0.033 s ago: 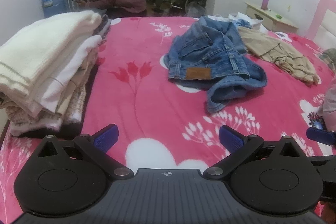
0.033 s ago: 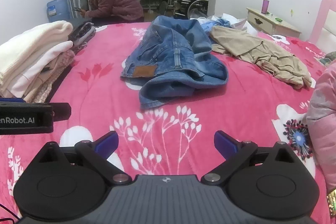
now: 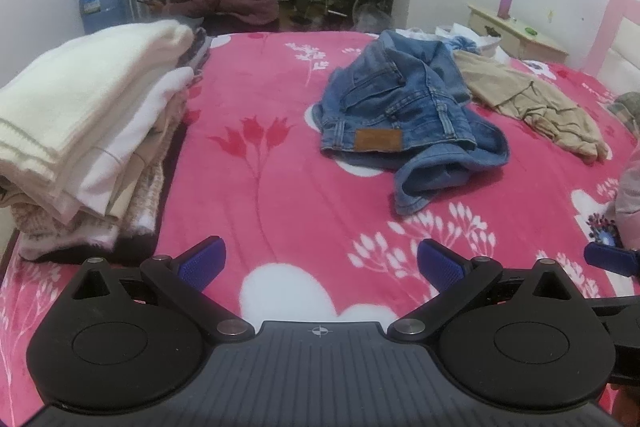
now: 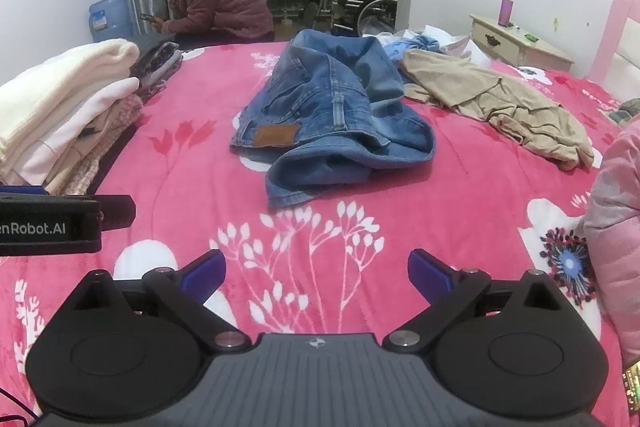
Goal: Fold clothes
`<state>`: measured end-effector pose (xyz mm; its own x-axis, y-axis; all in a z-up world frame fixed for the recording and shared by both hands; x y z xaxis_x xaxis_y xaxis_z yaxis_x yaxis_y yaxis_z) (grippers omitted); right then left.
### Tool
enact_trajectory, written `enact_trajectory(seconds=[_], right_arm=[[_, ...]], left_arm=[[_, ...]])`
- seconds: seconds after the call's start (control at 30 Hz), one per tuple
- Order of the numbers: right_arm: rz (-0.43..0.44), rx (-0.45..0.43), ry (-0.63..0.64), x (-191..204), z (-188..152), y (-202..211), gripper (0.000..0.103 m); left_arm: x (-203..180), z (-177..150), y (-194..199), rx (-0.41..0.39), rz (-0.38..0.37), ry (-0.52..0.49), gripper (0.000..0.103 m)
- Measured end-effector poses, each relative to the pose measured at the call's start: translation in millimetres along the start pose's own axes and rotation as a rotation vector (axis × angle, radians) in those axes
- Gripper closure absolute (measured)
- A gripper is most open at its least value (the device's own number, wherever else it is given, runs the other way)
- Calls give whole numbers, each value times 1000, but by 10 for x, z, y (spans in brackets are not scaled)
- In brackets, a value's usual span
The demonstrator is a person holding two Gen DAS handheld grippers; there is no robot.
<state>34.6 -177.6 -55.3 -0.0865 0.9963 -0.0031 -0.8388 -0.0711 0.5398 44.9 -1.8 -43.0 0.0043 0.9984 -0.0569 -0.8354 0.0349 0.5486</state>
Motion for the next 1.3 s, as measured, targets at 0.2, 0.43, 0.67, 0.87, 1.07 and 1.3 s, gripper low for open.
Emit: enact_trajectory(seconds=[0.2,0.43,0.67,0.87,1.07,1.3], right_arm=[[-7,-1,-2,9,20,7,3],[-25,-26,-18,-30,34,23,3],[-55,-27,-43,-113,49,24,3],[-59,-19,-46,-117,34,19,3],[-58,-14,-39,-97,21,20,2],[-67,-12,-43,-95,18,21,2]], left_arm=[[9,-38,-47,26,-26,6,0],[-40,-61,-43,78,-147,46,0],[-7,-6,-12,66,-142,98,0],[47,18,-13,9,-79,59,0],[119,-27,-59,10,-31,66,0],[185,12,23,-83,-10,90,0]])
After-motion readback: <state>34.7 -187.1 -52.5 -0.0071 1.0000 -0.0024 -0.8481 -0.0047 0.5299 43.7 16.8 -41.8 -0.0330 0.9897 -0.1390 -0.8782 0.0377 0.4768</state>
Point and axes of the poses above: each gripper's, at about its wrist camera, not at the fingertips, and y roughly against the way its jaws point, x to its left, z to its top, the point moved 6 cm from there along -y, roughly the way its jaws point, and after that the axes turned 11 degrees about -x, right-handed, at the moved point
